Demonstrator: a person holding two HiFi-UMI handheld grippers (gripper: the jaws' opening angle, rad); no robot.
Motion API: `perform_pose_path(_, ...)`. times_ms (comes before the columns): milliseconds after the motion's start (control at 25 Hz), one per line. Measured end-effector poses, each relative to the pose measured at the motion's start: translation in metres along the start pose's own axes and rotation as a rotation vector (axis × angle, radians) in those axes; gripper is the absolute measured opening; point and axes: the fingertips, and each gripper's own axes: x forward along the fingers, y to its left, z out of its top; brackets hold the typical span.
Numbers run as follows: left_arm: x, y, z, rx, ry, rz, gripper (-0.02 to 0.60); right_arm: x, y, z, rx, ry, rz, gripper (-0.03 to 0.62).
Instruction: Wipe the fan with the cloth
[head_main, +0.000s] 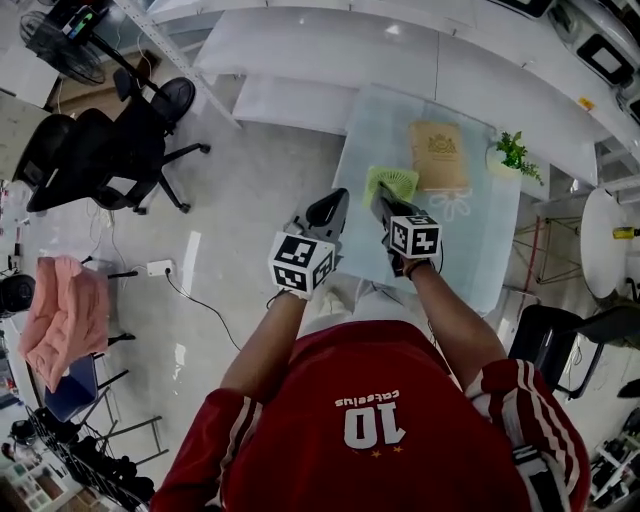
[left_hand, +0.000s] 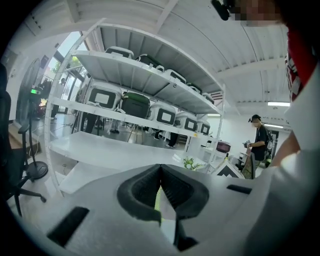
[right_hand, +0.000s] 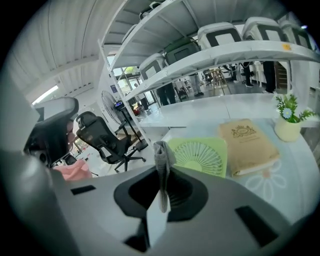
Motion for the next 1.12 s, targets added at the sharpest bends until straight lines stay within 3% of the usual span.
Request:
perform_pose_path(560, 0.019, 0.014, -0.020, -0.001, 0.072, 0.013, -0.002, 0.046, -0.010, -0.007, 0.003, 0.041, 0.037, 0.023)
perform_pose_path(1120, 0.023, 0.019, -0.024, 0.002, 0.096, 0.020, -0.002, 0.053, -0.027, -0.007, 0.034, 0.043, 0.019, 0.023)
